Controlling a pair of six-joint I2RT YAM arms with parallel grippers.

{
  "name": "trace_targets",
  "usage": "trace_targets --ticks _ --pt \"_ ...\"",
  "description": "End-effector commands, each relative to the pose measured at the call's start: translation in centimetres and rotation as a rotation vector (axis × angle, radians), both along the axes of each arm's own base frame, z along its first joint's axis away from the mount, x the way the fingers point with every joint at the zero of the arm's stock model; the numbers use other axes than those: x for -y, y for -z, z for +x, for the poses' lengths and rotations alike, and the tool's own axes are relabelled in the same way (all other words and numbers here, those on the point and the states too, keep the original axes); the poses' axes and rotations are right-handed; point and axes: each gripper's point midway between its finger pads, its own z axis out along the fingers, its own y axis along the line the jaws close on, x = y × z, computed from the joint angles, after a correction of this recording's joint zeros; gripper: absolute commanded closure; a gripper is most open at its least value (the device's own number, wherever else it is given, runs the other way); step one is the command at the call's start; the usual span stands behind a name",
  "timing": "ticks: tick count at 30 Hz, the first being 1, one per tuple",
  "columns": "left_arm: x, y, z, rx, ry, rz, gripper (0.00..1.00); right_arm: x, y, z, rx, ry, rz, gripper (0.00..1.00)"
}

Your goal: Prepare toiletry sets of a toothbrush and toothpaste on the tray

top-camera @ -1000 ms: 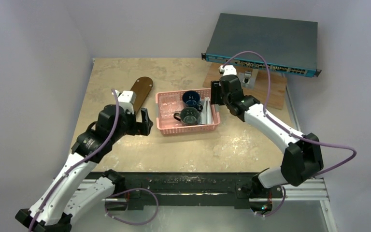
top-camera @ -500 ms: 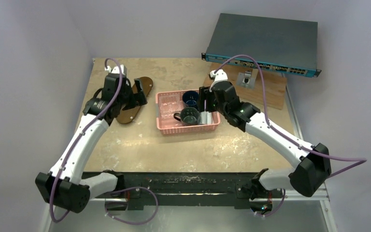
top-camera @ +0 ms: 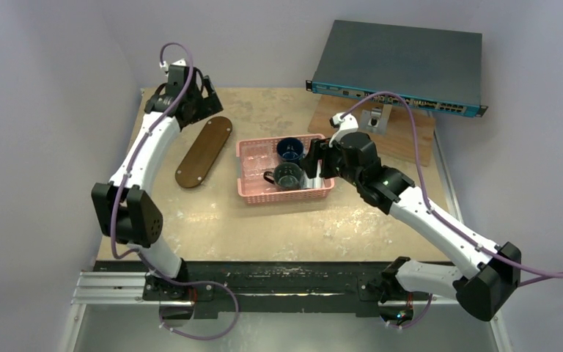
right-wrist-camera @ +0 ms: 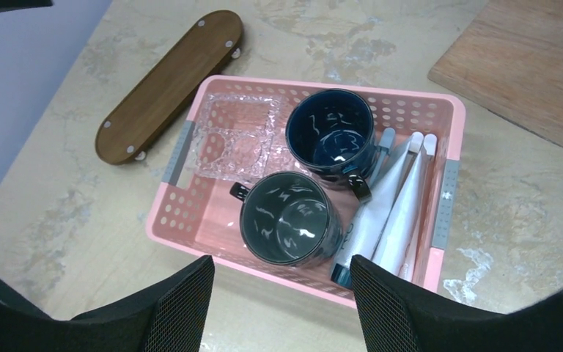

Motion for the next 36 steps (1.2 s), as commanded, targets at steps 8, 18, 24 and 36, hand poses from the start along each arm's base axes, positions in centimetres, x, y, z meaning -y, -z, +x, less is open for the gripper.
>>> trace_targets --ticks 8,18,24,36 --pt "-1.3 1.5 8.9 -0.02 -0.022 -0.092 0.03 0.2 -1.5 -1.9 -0.018 -0.032 0.044 0.29" --pt "-3.5 6.0 14.0 -0.069 -0.037 -0.119 0.03 0.5 -1.5 -2.6 -0.047 -0.029 0.046 0.28" --pt "-3.5 8.2 16.1 -0.082 -0.023 -0.156 0.03 0.2 -1.2 -2.3 -0.069 -0.026 0.041 0.28" --pt "-2.1 14.3 17.7 -0.152 -0.04 -0.255 0.04 -0.3 0.1 -2.2 -0.105 -0.03 0.028 0.27"
